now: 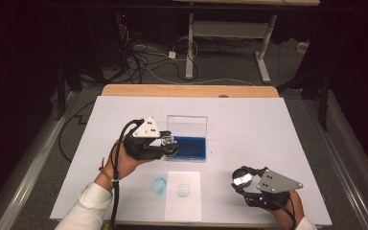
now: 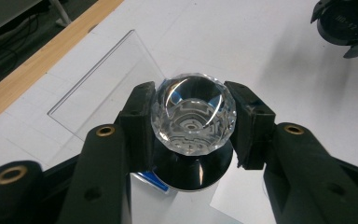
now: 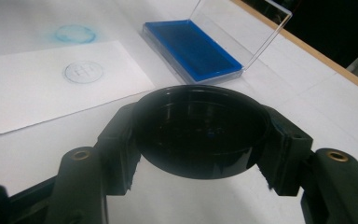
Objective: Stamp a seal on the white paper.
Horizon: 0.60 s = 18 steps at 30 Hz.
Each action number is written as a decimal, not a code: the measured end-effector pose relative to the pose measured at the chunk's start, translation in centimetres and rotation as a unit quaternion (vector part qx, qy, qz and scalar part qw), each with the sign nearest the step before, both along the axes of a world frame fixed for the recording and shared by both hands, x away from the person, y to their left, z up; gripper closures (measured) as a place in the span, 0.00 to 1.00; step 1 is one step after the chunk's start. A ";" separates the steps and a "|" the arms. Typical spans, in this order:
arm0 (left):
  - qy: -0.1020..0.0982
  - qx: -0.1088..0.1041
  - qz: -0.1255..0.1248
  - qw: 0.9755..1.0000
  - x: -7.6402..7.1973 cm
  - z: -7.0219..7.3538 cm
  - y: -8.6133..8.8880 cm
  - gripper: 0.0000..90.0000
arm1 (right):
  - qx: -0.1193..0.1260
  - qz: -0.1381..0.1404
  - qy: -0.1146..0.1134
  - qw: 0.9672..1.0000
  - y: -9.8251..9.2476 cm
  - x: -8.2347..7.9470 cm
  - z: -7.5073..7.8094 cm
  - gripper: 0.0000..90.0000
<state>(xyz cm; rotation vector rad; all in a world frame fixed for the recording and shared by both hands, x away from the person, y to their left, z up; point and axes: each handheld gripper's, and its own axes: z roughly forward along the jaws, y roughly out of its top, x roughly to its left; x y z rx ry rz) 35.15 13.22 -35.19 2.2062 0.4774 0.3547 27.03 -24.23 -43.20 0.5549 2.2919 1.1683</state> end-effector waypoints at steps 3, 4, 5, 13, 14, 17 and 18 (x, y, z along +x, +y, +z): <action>-0.002 0.002 -0.005 1.000 -0.5 0.1 0.0 0.60 | 0.002 -0.001 0.001 1.000 0.0 0.2 0.0 0.43; -0.004 0.006 -0.005 1.000 -0.7 0.1 -0.1 0.60 | 0.002 -0.001 0.001 1.000 0.0 0.2 0.0 0.43; -0.009 0.014 -0.005 1.000 -0.9 0.1 -0.2 0.60 | 0.002 -0.002 0.001 1.000 0.1 0.3 0.0 0.43; -0.008 0.012 -0.024 1.000 -2.4 -0.2 -0.2 0.60 | -0.004 0.001 0.003 1.000 0.3 0.2 -0.2 0.43; -0.005 0.011 -0.026 1.000 -2.6 -0.3 -0.1 0.60 | -0.005 0.001 0.003 1.000 0.3 0.2 -0.2 0.43; 0.004 0.015 -0.032 0.999 -3.0 -1.1 -0.2 0.60 | -0.003 -0.005 0.001 1.000 0.3 0.1 -0.1 0.43; 0.006 0.019 -0.032 0.999 -3.1 -1.4 -0.3 0.60 | -0.004 -0.005 0.001 1.000 0.3 0.1 -0.1 0.43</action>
